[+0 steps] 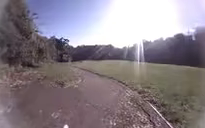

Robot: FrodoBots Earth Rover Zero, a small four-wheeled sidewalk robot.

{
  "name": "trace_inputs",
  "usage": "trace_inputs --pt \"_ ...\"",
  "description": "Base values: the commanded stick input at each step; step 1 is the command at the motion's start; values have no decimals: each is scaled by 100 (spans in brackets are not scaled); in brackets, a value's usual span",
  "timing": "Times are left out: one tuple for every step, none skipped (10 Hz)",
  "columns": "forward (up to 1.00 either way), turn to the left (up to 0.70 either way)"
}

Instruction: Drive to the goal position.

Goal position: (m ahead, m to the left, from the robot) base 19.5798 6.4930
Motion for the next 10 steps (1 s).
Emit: trace_inputs --pt "-6 0" --pt "47 0" --pt "49 0" --pt "51 0" --pt "51 0" --pt "51 0" --pt "51 0" --pt "51 0" --pt "58 0" --pt "66 0"
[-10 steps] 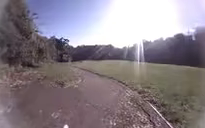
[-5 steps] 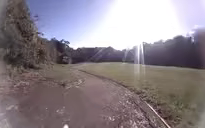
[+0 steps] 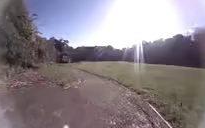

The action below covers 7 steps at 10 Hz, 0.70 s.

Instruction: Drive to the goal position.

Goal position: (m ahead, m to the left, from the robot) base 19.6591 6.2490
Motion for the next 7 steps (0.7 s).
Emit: trace_inputs --pt "73 0" --pt "79 0" --pt "85 0" --pt "85 0" --pt "85 0" --pt "84 0" --pt "83 0"
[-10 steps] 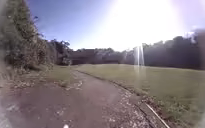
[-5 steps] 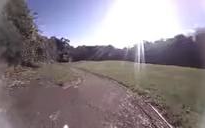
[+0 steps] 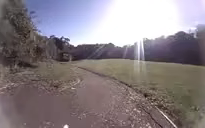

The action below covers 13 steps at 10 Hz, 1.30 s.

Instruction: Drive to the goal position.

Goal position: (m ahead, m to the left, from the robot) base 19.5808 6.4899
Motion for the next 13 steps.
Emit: trace_inputs --pt "81 0" --pt "79 0" --pt "76 0" --pt "74 0" --pt "72 0" --pt "70 6" --pt "69 10" --pt "69 13" --pt "69 17" --pt "69 20" --pt "63 0" --pt "63 0" --pt "63 0"
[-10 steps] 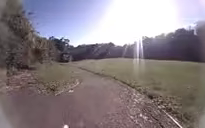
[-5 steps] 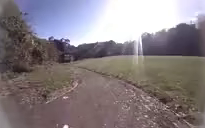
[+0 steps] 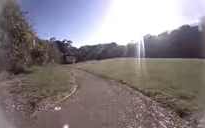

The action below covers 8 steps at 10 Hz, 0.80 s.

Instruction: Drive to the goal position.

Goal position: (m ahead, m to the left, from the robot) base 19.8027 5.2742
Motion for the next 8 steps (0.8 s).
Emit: trace_inputs --pt "62 0" --pt "62 0" --pt "62 0" --pt "61 0" --pt "58 0" --pt "54 0" --pt "51 0" --pt "51 0"
